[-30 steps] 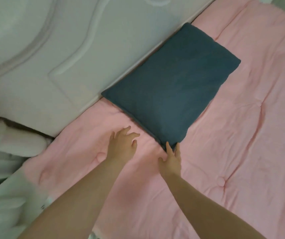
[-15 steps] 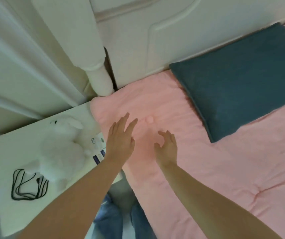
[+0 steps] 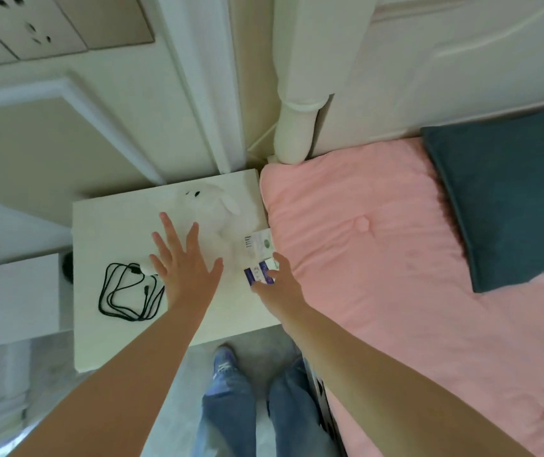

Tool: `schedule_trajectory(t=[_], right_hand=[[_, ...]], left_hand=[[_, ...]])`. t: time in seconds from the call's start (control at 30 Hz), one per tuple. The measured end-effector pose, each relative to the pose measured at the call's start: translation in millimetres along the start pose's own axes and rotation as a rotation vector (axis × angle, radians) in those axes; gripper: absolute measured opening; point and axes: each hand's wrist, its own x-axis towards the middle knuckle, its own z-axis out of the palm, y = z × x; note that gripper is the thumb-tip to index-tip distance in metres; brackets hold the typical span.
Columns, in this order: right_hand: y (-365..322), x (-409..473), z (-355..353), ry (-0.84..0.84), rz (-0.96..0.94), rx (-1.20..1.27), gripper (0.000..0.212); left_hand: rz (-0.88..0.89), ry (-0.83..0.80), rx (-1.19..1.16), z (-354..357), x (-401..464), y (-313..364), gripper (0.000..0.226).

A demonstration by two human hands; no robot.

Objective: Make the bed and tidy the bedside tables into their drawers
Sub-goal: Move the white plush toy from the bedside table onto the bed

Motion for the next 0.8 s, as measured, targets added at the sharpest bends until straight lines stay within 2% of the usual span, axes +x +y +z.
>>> schedule_trajectory(t=[0.07, 0.13, 0.27, 0.37, 0.47, 0.53, 0.63, 0.7, 0.8], right_hand=[[1.0, 0.8, 19.9, -0.046, -0.011, -0.042, 0.084], [0.8, 4.6, 38.4, -0.078, -0.011, -0.057, 0.087], [-2.0, 17.1, 72.2, -0.091, 0.071, -0.003, 0.092], [-3.8, 23.0, 99.4, -0.129, 0.133, 0.063, 0.102], [-11.9, 24.2, 113.0, -0.085, 0.150, 0.143, 0.111], [-13.0, 23.1, 115.1, -0.020, 0.127, 0.108, 0.117], [-14.9, 19.2, 119.2, -0.019, 0.120, -0.058, 0.133], [-18.5, 19.0, 119.5, 0.010, 0.143, -0.141, 0.132], [-20.5, 18.3, 113.2, 0.119, 0.071, -0.124, 0.111]], left_hand=[[-0.092, -0.081, -0.106, 1.9, 4.5, -13.8, 0.091], [-0.164, -0.127, -0.154, 4.3, 10.0, -22.8, 0.099], [-0.214, -0.153, -0.088, 4.4, 21.0, -40.9, 0.106], [-0.192, -0.124, -0.051, -1.9, 26.7, -57.1, 0.096], [-0.251, -0.072, -0.321, -11.0, 34.9, -68.8, 0.075], [-0.390, -0.176, -0.454, -13.0, 47.3, -75.0, 0.072], [-0.549, -0.513, -0.443, -13.1, 60.4, -82.3, 0.086], [-0.579, -0.585, -0.493, -13.7, 60.1, -84.2, 0.093], [-0.600, -0.499, -0.638, -18.3, 55.2, -84.7, 0.075]])
